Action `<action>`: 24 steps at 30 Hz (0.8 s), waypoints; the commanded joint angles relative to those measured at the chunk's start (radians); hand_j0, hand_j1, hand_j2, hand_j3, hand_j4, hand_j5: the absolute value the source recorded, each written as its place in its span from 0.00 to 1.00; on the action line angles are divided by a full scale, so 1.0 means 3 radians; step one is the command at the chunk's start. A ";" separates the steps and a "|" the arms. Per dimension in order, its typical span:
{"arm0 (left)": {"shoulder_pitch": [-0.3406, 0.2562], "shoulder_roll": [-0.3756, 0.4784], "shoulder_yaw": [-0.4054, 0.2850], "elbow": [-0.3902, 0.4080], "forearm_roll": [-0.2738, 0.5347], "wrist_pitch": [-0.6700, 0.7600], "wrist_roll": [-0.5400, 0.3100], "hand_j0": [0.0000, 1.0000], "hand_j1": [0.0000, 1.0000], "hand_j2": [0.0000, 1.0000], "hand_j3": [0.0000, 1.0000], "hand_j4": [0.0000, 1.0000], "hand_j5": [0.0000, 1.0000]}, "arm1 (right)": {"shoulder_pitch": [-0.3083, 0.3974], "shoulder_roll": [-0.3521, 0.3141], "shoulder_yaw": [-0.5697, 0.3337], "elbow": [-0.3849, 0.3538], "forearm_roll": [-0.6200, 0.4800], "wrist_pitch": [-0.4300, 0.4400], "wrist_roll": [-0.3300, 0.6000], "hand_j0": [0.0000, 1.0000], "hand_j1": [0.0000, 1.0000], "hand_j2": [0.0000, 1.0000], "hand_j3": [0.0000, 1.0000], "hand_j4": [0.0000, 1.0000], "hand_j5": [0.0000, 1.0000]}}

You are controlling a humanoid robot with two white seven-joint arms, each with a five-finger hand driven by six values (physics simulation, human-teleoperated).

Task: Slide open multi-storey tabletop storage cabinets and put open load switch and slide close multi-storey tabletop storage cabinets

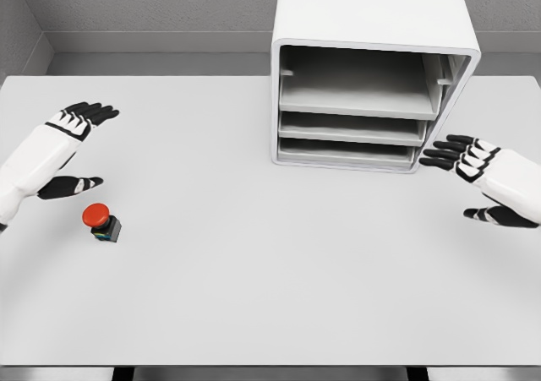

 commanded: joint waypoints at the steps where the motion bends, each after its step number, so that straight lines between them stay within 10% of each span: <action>1: 0.0000 0.0003 0.0026 -0.0001 0.0024 0.0003 0.0002 1.00 1.00 1.00 1.00 1.00 1.00 | 0.0000 -0.0034 -0.0002 -0.0052 -0.0019 -0.0004 -0.0005 1.00 1.00 1.00 1.00 1.00 1.00; 7: 0.0015 0.0028 0.0185 0.0024 -0.0002 0.0003 -0.0003 1.00 1.00 1.00 1.00 1.00 1.00 | -0.0005 -0.0091 -0.0013 -0.0082 -0.0034 -0.0004 -0.0010 1.00 1.00 1.00 1.00 1.00 1.00; 15: 0.0020 0.0407 0.0445 -0.0196 0.0059 0.0003 -0.1528 1.00 1.00 1.00 1.00 1.00 1.00 | -0.0005 -0.0019 -0.0007 -0.0108 -0.0008 -0.0004 0.0000 0.79 0.79 0.79 0.79 0.79 0.79; 24: 0.0337 0.0678 0.0389 -0.0329 0.0453 0.0003 -0.1528 1.00 1.00 1.00 1.00 1.00 1.00 | -0.0061 0.0497 -0.0007 -0.0108 -0.0034 -0.0004 0.0210 0.77 0.77 0.77 0.77 0.77 0.77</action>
